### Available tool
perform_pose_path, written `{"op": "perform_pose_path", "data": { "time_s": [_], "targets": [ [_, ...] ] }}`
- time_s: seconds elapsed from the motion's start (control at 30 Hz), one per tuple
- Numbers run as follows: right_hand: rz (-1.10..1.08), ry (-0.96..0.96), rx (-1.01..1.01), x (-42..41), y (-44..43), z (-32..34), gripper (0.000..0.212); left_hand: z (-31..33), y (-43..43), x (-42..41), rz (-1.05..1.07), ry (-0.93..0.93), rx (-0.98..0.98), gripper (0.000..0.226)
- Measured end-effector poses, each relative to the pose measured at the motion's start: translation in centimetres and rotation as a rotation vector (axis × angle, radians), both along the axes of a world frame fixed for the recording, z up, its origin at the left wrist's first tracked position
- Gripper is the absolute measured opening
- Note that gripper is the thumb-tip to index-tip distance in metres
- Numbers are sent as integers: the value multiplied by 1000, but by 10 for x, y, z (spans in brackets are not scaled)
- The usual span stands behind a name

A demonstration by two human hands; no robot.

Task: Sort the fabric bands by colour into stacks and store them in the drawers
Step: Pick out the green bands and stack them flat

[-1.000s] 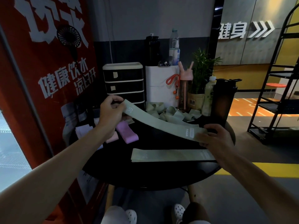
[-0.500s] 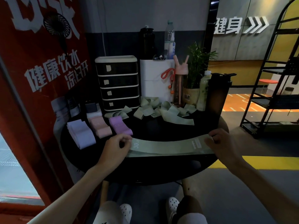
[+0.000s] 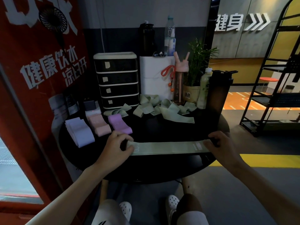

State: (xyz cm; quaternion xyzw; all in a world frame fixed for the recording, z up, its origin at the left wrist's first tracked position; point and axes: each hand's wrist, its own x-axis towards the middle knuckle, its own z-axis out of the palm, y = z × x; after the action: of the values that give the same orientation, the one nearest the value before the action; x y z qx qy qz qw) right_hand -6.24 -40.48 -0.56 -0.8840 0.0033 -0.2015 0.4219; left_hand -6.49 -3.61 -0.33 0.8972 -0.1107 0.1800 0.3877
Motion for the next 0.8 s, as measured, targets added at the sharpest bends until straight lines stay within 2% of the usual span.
{"op": "perform_pose_path", "data": {
  "time_s": [0.1,0.17,0.3,0.43,0.5,0.63,0.8],
  "targets": [
    [115,54,-94,-3,-10,-1,36,-2,7,2,-125,83,110,43],
    [174,96,-179,-4,-15,-2,45,-1,9,3,-163,93,195,47],
    [217,119,-268,4,-28,-16,34,-2,10,5,-175,98,204,48],
    [266,138,-242,6,-28,-9,31,-1,8,4,-169,118,182,57],
    [277,168,-208,4,-26,-3,28,0,8,5,-165,123,183,55],
    [246,193,-220,4,-23,-3,37,-1,8,5,-164,133,199,52],
    [253,191,-203,6,-26,-5,29,8,-6,-1,-104,68,162,51]
  ]
}}
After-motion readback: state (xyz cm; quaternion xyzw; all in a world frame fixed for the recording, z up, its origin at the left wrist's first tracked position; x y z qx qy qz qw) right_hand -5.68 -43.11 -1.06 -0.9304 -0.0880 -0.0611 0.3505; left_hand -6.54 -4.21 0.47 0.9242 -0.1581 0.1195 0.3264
